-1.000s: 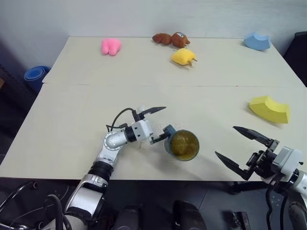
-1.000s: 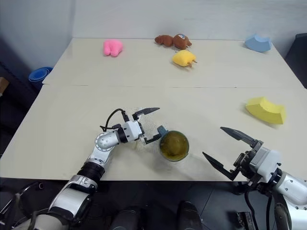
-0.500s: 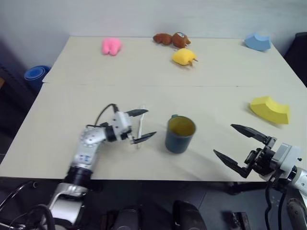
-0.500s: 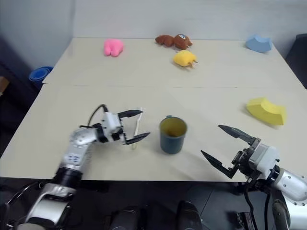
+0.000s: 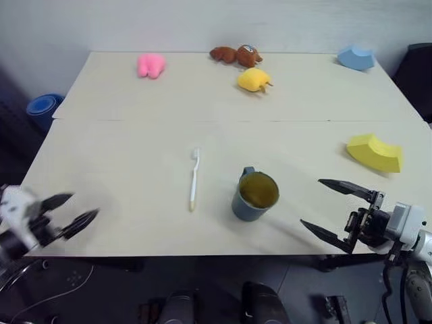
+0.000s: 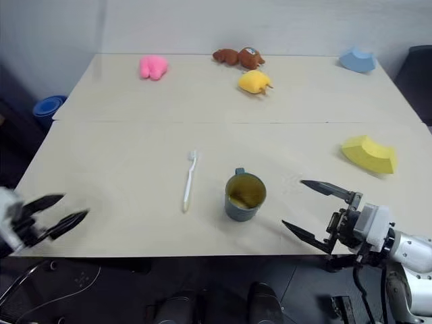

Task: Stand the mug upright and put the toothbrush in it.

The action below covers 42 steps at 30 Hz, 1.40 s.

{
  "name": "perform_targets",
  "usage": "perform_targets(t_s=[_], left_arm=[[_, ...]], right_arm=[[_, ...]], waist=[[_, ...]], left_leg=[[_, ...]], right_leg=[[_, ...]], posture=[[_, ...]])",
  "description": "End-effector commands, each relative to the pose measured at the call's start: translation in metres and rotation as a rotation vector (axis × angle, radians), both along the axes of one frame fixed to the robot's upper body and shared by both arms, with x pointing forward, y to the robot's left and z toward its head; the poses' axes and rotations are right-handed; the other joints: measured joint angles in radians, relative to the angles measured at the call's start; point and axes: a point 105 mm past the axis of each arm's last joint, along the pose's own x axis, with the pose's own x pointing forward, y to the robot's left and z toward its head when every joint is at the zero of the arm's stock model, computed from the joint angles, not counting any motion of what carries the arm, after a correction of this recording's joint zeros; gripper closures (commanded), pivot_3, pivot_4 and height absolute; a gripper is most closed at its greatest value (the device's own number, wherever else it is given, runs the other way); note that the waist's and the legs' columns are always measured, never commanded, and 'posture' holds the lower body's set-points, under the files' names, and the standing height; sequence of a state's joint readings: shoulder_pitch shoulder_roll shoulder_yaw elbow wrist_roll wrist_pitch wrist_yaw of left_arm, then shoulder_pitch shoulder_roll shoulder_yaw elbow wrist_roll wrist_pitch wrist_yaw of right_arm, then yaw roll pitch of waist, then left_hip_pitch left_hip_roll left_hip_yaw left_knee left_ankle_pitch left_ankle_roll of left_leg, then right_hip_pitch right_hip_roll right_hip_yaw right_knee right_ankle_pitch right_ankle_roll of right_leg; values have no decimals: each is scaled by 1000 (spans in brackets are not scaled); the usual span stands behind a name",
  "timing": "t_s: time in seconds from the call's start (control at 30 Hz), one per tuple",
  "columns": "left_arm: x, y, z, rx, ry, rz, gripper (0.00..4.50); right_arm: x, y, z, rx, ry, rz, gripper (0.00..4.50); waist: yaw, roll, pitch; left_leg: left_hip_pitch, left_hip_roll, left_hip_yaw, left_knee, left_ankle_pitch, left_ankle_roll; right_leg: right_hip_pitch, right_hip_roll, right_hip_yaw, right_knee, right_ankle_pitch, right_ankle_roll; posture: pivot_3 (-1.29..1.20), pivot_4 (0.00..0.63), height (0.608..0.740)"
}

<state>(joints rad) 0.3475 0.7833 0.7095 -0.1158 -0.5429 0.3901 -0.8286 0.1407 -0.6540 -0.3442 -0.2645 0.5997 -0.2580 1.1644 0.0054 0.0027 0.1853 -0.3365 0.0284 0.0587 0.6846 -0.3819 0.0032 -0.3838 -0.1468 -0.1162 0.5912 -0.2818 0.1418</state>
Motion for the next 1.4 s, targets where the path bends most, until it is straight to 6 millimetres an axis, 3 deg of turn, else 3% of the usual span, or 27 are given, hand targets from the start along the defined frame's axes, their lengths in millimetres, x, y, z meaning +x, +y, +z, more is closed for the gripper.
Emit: perform_targets(t_s=[0.03, 0.2, 0.27, 0.37, 0.5, 0.57, 0.7, 0.87, 0.97, 1.07, 1.33, 1.4], left_arm=[[2, -20, 21, -9, -32, -10, 27], [39, -93, 44, -157, 36, -193, 27], [50, -125, 42, -141, 148, -275, 27], [67, -145, 36, -89, 257, -255, 27], [96, -191, 24, -62, 367, -248, 27], [106, -201, 12, 23, 410, -217, 27], [124, -228, 7, 27, 415, -230, 27], [130, -246, -9, 68, 454, -269, 27], [130, -255, -19, 59, 496, -295, 631], [129, -255, -27, 89, 516, -318, 1512], [135, -243, -32, 109, 519, -350, 4045], [136, -236, -29, 102, 503, -359, 4380]], right_arm=[[-2, -6, 2, 6, 25, 8, 0], [0, -11, 0, -9, 35, -6, 0], [2, -12, -1, -9, 33, -8, 0], [5, -12, -2, -6, 33, -11, 0], [4, -12, -7, 6, 45, -7, 0], [1, -11, -10, 9, 49, -2, 0], [-1, -10, -8, 26, 30, -12, 0], [-6, -9, -9, 42, 29, -27, 0], [-8, -10, -11, 48, 37, -37, 0], [-8, -10, -12, 59, 43, -45, 0], [-8, -11, -16, 75, 49, -51, 0], [-7, -11, -16, 76, 50, -52, 0]], waist=[[16, 0, 0], [36, -1, 0], [38, 0, 0], [22, 3, -2], [13, 3, -2], [15, 2, -1], [19, 2, -1], [25, 4, -2], [31, 5, -3], [33, 6, -4], [37, 7, -4], [34, 7, -4]], left_leg=[[0, 0, 0, 0, 0, 0], [1, -1, -3, 1, 0, 0], [1, -1, -3, 1, 1, 0], [2, -2, -3, 1, 1, -1], [0, -6, -1, 0, 0, -1], [0, -6, 6, 0, 0, -1], [0, -6, 7, 1, 1, -2], [2, -6, 7, 2, 3, -2], [2, -7, 5, 4, 3, -2], [2, -7, 5, 5, 3, -2], [2, -7, 5, 5, 3, -2], [2, -7, 5, 6, 3, -2]], right_leg=[[0, 0, 0, 0, 0, 0], [3, -1, 3, 0, -1, -2], [3, -1, 4, -1, -1, -3], [3, 0, 4, 1, -1, -2], [-2, 1, 3, 6, 0, -1], [-3, 1, 3, 8, 0, -1], [-2, 2, 4, 5, 0, -1], [3, 2, 5, 0, -1, -1], [6, 2, 6, -1, -1, -1], [6, 2, 6, -1, -1, -1], [7, 2, 6, -1, -1, -1], [7, 2, 6, 0, -1, -1]], posture=[[0, 150, 740], [0, 150, 740], [0, 150, 740], [0, 150, 740], [0, 150, 740], [0, 150, 740], [0, 150, 740], [0, 150, 740], [0, 150, 740], [0, 150, 740], [0, 150, 740], [0, 150, 740]])
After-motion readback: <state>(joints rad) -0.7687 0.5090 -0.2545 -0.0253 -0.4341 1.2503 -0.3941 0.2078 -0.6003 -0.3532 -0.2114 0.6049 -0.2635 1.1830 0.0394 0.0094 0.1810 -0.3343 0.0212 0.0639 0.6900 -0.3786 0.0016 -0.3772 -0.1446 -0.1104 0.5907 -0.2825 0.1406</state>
